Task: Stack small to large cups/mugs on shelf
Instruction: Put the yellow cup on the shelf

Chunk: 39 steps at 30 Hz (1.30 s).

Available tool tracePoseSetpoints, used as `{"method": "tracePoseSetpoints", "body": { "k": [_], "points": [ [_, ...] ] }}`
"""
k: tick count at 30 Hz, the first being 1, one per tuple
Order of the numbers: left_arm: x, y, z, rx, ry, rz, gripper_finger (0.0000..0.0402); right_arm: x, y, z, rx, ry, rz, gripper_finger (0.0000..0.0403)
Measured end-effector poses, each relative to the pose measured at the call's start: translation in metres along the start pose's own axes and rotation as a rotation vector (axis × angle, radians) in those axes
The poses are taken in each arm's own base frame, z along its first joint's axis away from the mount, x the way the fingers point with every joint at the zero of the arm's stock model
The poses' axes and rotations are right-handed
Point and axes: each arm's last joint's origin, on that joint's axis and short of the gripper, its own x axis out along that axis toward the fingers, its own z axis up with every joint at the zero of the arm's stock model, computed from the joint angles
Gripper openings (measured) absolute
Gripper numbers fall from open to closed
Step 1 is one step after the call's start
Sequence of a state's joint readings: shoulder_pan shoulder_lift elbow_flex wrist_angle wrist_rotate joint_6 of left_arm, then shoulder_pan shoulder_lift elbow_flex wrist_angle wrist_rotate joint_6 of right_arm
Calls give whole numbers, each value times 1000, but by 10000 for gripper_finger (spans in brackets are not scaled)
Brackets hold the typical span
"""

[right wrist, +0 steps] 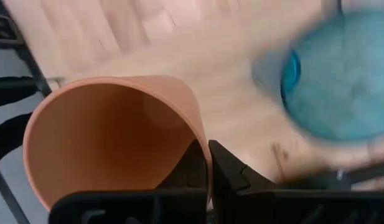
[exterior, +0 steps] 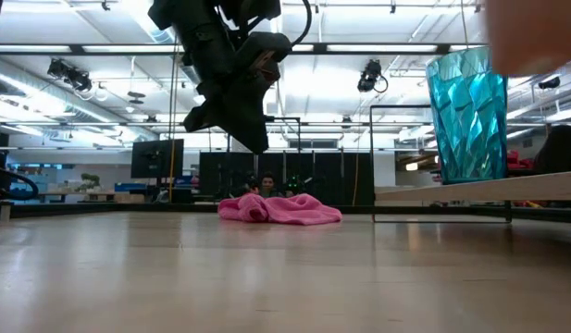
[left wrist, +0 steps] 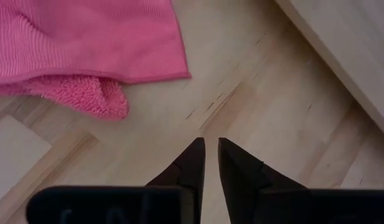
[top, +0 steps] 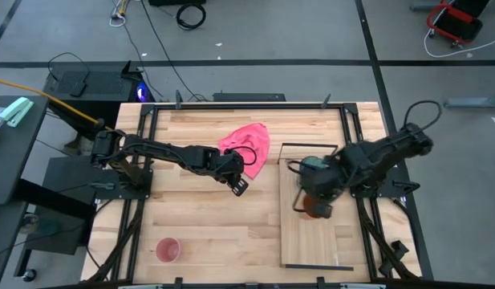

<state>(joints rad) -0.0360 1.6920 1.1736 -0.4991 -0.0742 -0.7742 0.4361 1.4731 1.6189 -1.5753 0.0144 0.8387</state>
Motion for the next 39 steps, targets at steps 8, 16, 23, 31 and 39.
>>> {"method": "tracePoseSetpoints", "body": {
  "k": [8,16,23,31,39],
  "points": [
    [0,-1,1,-1,-8,-7,55,31,-13,-21,101,31,-70,2],
    [0,-1,1,-1,-8,-7,51,59,-6,-17,77,44,-35,2],
    [0,-1,1,-1,-9,-8,51,70,1,-11,59,56,-49,3],
    [0,-1,1,-2,-9,-9,48,79,4,-1,32,47,-58,3],
    [0,-1,1,-7,-9,-9,56,79,2,1,31,49,-62,3]
  ]
}}
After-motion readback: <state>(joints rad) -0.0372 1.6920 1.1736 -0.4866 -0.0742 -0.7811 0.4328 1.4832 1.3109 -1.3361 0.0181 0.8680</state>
